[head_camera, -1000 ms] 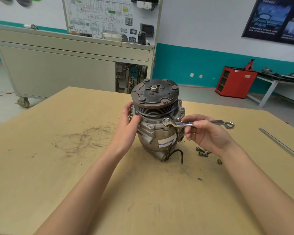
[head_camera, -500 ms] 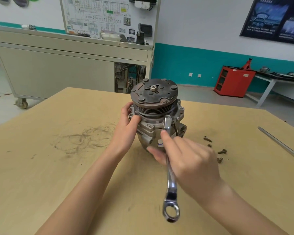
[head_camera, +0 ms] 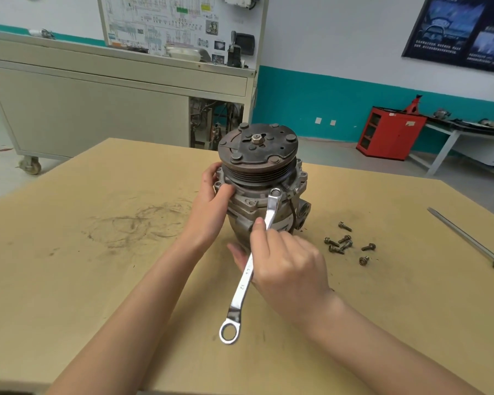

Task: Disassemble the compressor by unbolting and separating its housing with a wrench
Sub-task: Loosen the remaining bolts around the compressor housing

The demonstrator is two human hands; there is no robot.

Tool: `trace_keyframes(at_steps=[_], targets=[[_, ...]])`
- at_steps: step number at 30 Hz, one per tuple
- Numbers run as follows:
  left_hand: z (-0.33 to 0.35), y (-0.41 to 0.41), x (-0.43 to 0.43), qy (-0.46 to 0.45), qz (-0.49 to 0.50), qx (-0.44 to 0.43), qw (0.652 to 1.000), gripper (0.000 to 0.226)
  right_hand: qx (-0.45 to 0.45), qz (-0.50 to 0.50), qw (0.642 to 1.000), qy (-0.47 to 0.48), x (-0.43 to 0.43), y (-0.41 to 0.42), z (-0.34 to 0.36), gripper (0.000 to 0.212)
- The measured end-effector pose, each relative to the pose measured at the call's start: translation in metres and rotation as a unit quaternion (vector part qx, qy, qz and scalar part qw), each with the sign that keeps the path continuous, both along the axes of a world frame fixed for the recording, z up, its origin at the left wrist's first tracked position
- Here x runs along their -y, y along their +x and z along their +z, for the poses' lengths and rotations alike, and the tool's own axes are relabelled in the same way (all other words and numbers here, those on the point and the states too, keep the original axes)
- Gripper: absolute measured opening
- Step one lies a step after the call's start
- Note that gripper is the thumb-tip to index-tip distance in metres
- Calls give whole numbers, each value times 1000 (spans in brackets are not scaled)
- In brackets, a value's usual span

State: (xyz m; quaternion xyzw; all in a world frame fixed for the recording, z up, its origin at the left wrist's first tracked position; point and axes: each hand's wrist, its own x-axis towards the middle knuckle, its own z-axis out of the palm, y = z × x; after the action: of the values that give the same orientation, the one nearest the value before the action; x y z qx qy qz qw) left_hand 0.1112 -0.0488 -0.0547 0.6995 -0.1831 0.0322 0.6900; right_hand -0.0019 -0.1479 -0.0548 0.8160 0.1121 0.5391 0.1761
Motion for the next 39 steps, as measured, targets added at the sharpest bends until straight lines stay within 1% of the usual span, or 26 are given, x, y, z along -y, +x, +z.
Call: trace_keyframes(at_steps=[6, 8, 9, 10, 11, 12, 13, 14, 15, 16, 19, 20, 21, 23, 25, 28, 29, 30, 31, 33, 34, 35, 36, 37, 38, 39], targets=[[1, -2, -1, 7, 0, -6, 1000, 45, -7, 57, 998, 38, 11, -2, -4, 30], [1, -2, -1, 5, -4, -3, 1000, 47, -28, 145, 984, 100, 31, -6, -9, 21], [2, -2, -2, 6, -5, -2, 1000, 48, -63, 214, 959, 174, 44, -7, -10, 20], [2, -2, -2, 8, -6, -2, 1000, 48, -121, 288, 908, 280, 58, -8, -8, 21], [2, -3, -2, 9, -7, -2, 1000, 49, -192, 354, 822, 402, 70, -8, -4, 25], [3, -3, -2, 9, -6, -3, 1000, 49, -263, 401, 718, 504, 79, -5, 1, 30], [3, -3, -1, 9, -3, -3, 1000, 49, -318, 431, 623, 570, 88, 1, 7, 34], [3, -3, -1, 8, -1, -3, 1000, 49, -359, 443, 558, 603, 98, 10, 12, 36], [4, -3, -1, 7, 0, -1, 1000, 48, -393, 446, 516, 616, 106, 18, 18, 36], [4, -3, -1, 5, 0, 0, 1000, 48, -423, 446, 491, 617, 114, 28, 22, 34], [4, -3, -1, 5, -2, -1, 1000, 48, -489, 450, 439, 604, 128, 52, 38, 15], [4, -3, -2, 5, -3, -1, 1000, 47, -503, 455, 429, 597, 130, 58, 43, 15], [4, -3, -2, 6, -3, -3, 1000, 47, -516, 455, 425, 588, 131, 62, 47, 22], [4, -3, -2, 6, -3, -4, 1000, 47, -524, 451, 435, 577, 133, 67, 50, 26], [4, -3, -1, 7, -3, -3, 1000, 48, -505, 465, 441, 578, 136, 65, 52, 24], [4, -3, -1, 4, -2, -3, 1000, 48, -423, 511, 416, 622, 132, 55, 56, 14], [4, -3, -1, 4, -2, -4, 1000, 48, -388, 514, 423, 638, 130, 49, 59, 6], [3, -3, -1, 5, -3, -4, 1000, 48, -344, 506, 453, 648, 126, 41, 62, 12], [3, -3, -1, 6, -4, -4, 1000, 48, -314, 491, 497, 643, 122, 32, 64, 21], [3, -2, -1, 8, -5, -1, 1000, 48, -259, 444, 614, 599, 105, 9, 64, 21], [3, -2, -1, 9, -5, 1, 1000, 48, -235, 412, 685, 553, 94, -2, 62, 20], [3, -1, -1, 9, -4, 1, 1000, 47, -192, 364, 775, 479, 79, -11, 58, 22], [2, -1, 0, 8, -4, 0, 1000, 47, -135, 293, 874, 362, 67, -16, 53, 28], [2, -2, 0, 5, -3, -1, 1000, 48, -73, 214, 948, 223, 55, -19, 49, 34], [2, -2, 0, 2, -2, -1, 1000, 49, -26, 142, 984, 103, 44, -21, 44, 39], [2, -3, 0, 1, -2, 0, 1000, 51, 1, 86, 996, 35, 33, -21, 40, 42]])
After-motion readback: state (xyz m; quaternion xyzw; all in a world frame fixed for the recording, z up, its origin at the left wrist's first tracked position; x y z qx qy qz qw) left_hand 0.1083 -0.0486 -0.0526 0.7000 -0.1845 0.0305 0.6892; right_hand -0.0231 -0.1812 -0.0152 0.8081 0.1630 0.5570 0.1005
